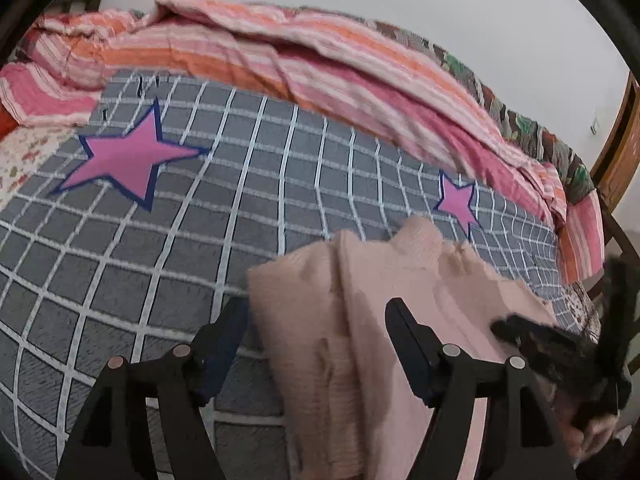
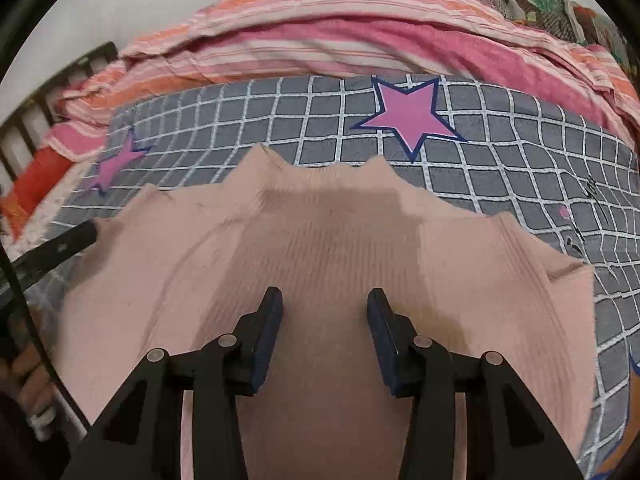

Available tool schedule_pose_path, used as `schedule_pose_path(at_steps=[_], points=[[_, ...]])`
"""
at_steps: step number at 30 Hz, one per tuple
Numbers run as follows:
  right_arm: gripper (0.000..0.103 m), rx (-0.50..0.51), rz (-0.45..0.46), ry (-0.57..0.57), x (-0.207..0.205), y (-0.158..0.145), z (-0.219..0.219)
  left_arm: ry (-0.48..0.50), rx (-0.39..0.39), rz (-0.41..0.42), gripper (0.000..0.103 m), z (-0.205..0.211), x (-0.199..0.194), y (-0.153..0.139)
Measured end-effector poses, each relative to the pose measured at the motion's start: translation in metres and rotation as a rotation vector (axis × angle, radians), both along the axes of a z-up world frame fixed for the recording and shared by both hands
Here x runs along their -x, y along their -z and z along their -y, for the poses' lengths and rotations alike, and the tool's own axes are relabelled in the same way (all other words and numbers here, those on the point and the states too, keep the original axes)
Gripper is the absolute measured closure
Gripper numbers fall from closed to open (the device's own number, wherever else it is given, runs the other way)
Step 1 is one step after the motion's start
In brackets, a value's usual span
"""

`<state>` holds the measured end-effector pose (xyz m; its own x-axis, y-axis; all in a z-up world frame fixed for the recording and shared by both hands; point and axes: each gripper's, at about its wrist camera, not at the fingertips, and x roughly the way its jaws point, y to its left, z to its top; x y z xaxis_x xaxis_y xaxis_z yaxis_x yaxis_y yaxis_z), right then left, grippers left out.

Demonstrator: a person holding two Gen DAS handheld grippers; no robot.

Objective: Fold small clothes

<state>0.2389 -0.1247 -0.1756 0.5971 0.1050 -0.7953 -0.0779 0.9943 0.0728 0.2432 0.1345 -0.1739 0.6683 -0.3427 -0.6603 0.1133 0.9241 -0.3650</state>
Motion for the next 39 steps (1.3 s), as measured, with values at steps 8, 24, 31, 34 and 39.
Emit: schedule_pose_path(at_steps=[8, 24, 31, 34, 39], points=[[0.059, 0.032, -0.114, 0.047, -0.053, 0.013, -0.004, 0.007, 0.072, -0.047, 0.033, -0.016, 0.001, 0.011], [0.06, 0.036, -0.059, 0.021, 0.013, -0.01, -0.011, 0.073, 0.07, 0.038, 0.033, -0.011, 0.024, -0.005], [0.06, 0.073, -0.014, -0.006, 0.076, -0.012, -0.018, 0.071, 0.152, 0.006, 0.033, -0.023, 0.069, 0.008], [0.06, 0.088, 0.015, -0.013, 0.095, -0.01, -0.021, 0.053, 0.166, -0.016, 0.033, -0.03, 0.094, 0.018], [0.06, 0.102, 0.035, -0.036, 0.122, 0.001, -0.023, 0.045, 0.164, -0.035, 0.033, -0.028, 0.127, 0.023]])
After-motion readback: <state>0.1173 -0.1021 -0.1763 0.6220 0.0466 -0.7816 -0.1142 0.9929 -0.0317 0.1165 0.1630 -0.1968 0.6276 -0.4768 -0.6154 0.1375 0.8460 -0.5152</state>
